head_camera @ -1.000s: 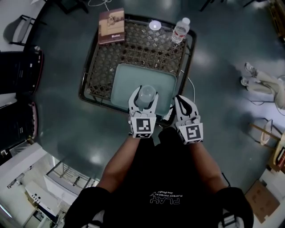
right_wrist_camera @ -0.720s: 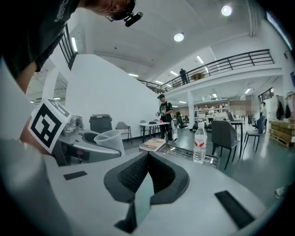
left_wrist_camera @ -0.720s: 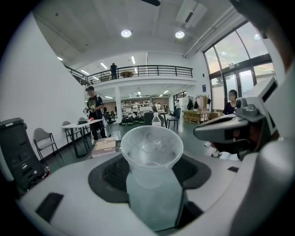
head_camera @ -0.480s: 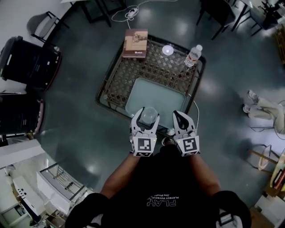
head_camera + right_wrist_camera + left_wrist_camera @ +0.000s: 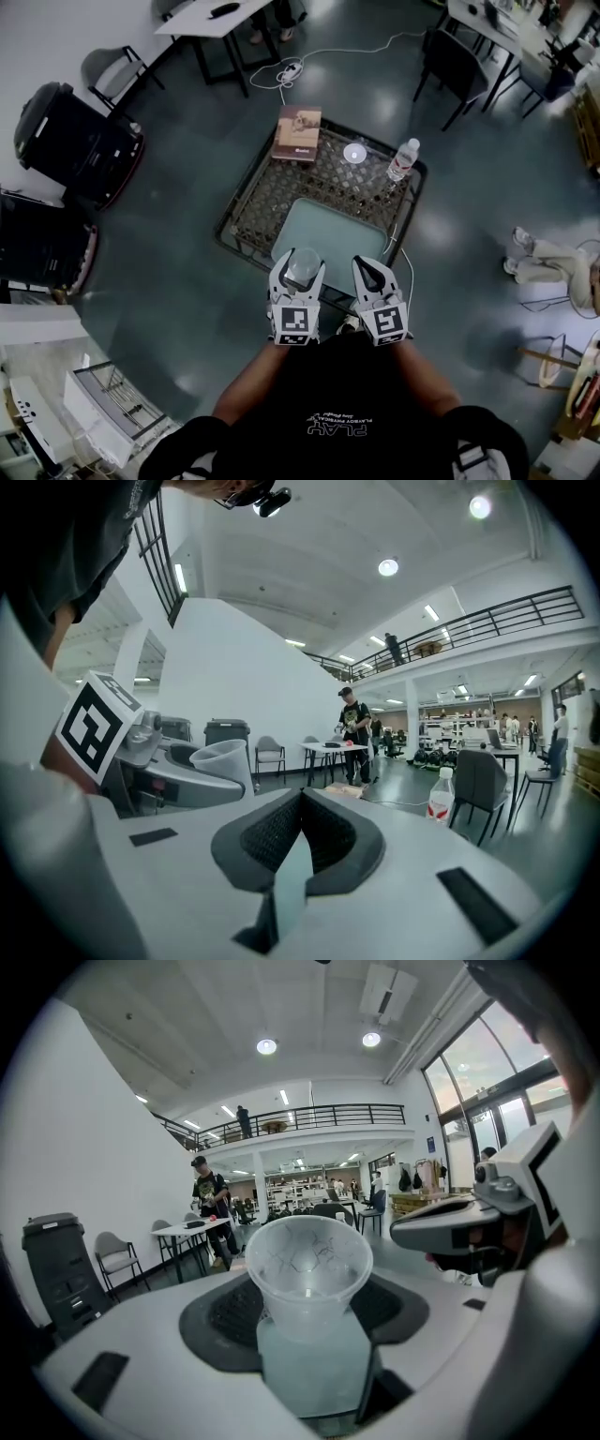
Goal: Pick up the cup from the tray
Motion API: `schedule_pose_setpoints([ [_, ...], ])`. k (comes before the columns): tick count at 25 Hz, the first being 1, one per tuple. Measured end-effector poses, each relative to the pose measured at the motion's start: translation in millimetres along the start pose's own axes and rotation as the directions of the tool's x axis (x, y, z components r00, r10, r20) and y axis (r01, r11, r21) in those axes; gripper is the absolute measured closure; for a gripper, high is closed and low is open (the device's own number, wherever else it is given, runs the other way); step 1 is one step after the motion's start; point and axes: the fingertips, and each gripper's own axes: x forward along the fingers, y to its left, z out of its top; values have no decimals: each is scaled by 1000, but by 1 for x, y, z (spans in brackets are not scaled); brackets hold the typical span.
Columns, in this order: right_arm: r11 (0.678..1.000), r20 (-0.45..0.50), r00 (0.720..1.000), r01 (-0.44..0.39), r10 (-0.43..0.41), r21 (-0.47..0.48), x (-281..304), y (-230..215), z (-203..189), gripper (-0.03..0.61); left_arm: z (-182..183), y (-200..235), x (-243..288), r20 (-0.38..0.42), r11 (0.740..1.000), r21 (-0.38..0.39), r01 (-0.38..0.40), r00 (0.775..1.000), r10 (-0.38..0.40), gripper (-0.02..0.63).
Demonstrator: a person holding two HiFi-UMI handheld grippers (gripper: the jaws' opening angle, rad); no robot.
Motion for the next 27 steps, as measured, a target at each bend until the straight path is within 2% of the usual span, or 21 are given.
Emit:
schedule_pose_setpoints([
  [5,1000,6,1000,5,-5,-4,1,-2,4,572,5,4,-1,16,1000,1,-14,1000,14,324],
  [27,1000,23,1000,-10,11,-13,5,-10,6,572,-1,7,9,-7,999,-15,-30,1000,30,324],
])
